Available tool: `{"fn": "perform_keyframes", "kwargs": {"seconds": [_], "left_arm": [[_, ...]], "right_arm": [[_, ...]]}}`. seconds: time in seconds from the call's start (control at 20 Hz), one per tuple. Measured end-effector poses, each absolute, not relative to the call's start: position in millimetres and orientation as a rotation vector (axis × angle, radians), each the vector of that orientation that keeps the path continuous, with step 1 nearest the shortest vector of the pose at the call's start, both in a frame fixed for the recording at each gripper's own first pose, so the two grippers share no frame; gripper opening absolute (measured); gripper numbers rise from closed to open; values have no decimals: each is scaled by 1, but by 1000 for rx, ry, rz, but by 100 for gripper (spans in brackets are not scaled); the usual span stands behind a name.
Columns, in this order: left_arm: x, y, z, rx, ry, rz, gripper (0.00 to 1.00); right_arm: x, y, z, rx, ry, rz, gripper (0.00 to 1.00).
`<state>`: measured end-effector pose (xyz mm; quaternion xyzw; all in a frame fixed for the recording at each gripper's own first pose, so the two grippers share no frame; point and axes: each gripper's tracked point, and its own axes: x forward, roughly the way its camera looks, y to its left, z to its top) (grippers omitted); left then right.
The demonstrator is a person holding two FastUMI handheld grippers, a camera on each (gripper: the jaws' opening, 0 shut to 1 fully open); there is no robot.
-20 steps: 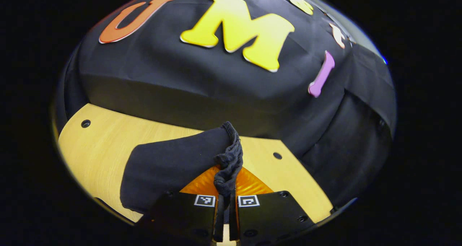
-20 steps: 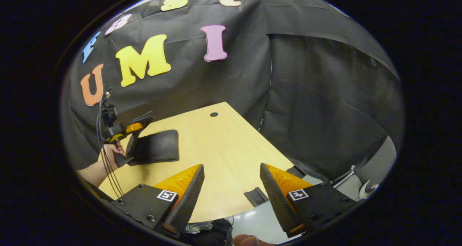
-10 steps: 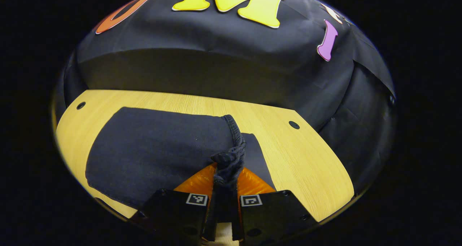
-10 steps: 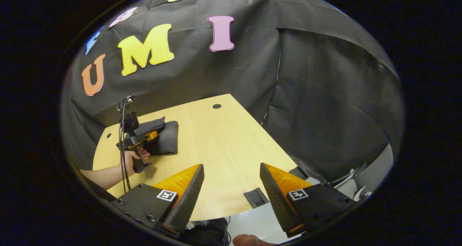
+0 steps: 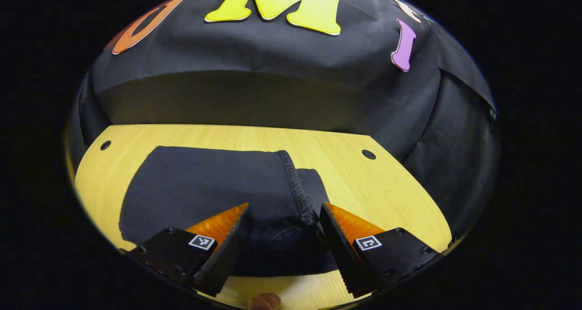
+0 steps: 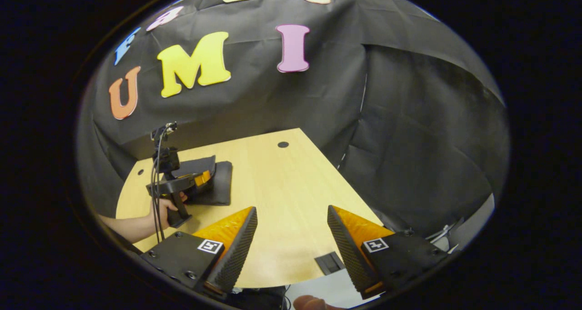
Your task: Grasp the waist and the cuffs of the jeans and fold them to make the two legs overlap; first hold the waist and fold one-third of the jeans toward the cuffs, then hold the cuffs and fold the remaining one-third in the same direction to finish folding.
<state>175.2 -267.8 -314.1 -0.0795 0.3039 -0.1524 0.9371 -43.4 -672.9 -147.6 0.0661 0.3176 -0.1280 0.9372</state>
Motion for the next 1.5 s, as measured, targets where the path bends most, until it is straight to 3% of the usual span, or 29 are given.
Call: {"fn": "perform_keyframes", "kwargs": {"seconds": [0.1,0.4,0.65,0.7,0.75,1.0,1.2,1.25,1.45,1.5], "left_arm": [[176,-243,-284,-150,566,-287,100],[160,-144,-142,-113,345,-215,96],[131,-63,-13,-40,121,-108,96],[122,-50,5,-36,85,-90,96],[111,-42,21,-38,60,-72,96],[67,-10,55,-52,-14,11,96],[37,-6,45,-82,-15,19,100],[29,-6,52,-82,-14,25,96],[15,2,54,-97,3,31,96],[14,0,54,-95,3,25,100]], "right_arm": [[-32,-671,-139,79,597,-202,93],[34,-627,-108,40,391,-27,96],[68,-596,-72,63,210,44,94],[73,-591,-63,69,171,43,99],[79,-587,-56,72,139,44,93],[90,-577,-38,33,32,47,93],[85,-575,-39,24,24,44,94],[84,-576,-39,24,24,39,94],[80,-575,-42,41,35,24,93],[79,-574,-42,39,35,23,93]]}}
